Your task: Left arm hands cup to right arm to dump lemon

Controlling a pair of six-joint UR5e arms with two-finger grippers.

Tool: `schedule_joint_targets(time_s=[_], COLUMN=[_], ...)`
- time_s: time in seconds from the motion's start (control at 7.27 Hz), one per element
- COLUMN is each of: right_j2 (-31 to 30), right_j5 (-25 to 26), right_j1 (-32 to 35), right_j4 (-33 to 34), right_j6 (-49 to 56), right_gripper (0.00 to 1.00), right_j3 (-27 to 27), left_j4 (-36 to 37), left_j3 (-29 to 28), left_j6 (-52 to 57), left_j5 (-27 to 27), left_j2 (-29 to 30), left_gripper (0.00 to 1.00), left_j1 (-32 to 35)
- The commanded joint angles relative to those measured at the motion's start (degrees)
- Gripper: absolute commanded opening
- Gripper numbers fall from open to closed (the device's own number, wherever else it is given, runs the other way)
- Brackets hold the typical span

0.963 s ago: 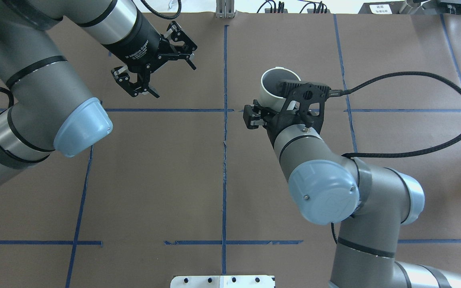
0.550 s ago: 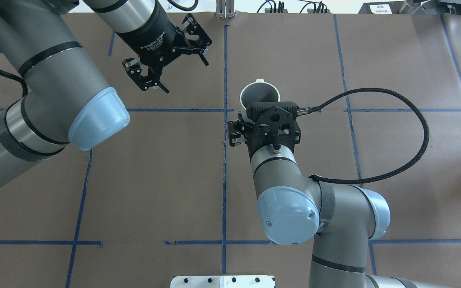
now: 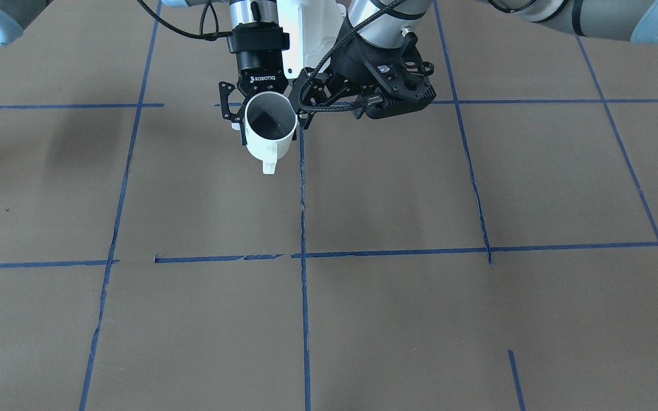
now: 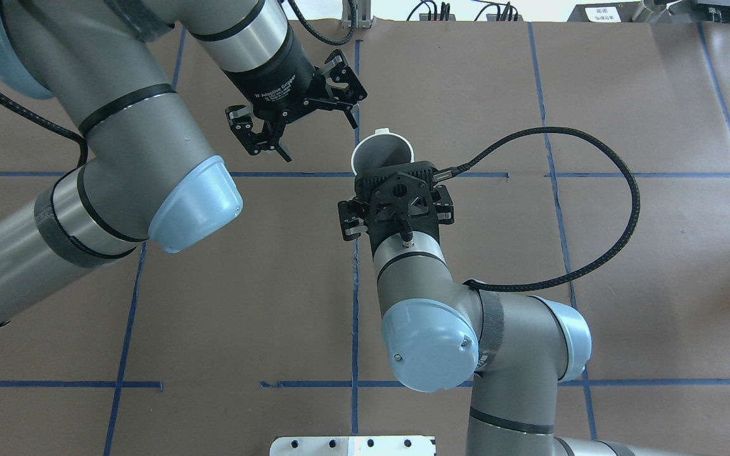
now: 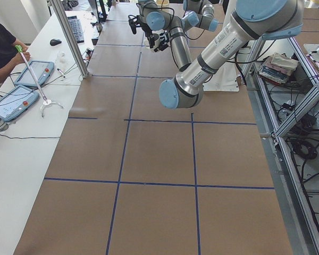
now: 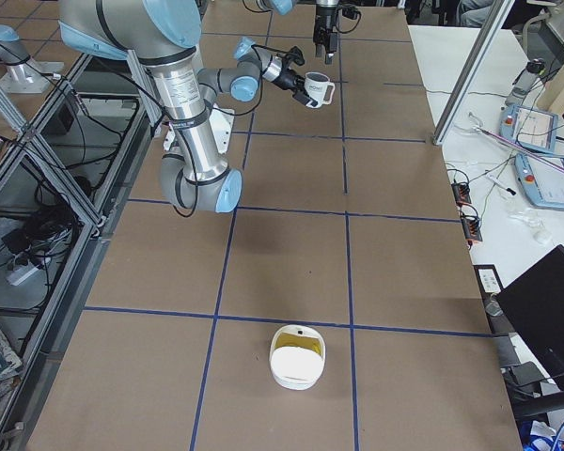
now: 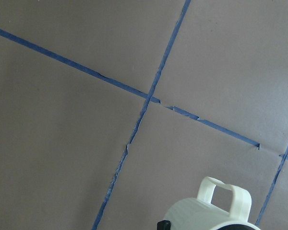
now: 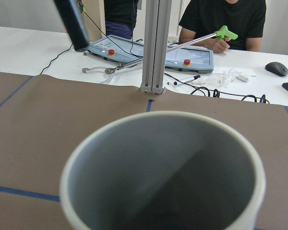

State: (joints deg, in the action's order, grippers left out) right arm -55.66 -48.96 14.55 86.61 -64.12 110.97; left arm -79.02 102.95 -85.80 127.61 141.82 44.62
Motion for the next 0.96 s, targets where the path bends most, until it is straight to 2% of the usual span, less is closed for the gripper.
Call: schedule_joint_targets(time_s=[0.0,0.41,0.55,0.83], right_j2=[0.3,0.2,-0.1,-0.1], right_j5=[0.0,0.3,0.3,0.3], right_j1=[-0.1,-0.1,-0.3,-0.5], right_j4=[0.0,-2.1,-3.3,-3.8], right_j6=[2.3,4.9,5.8,5.9], right_gripper=[0.37,0.4,0.42,0.45], right_j3=[-0.2,-0.4,-0.6,-0.7], left_j4=[-0.1,-0.2,-0.2,-0.3], left_j3=[0.0,-0.2,-0.2,-0.3], left_j6=[2.3,4.8,4.9,5.4], left_j5=[0.0,0.4,0.6,0.6], left_j2=[0.2,0.1,0.2,0.0], left_gripper=[0.97,0.88,0.78,0.71], left_j1=[-2.7,-3.3,-3.4,-3.4])
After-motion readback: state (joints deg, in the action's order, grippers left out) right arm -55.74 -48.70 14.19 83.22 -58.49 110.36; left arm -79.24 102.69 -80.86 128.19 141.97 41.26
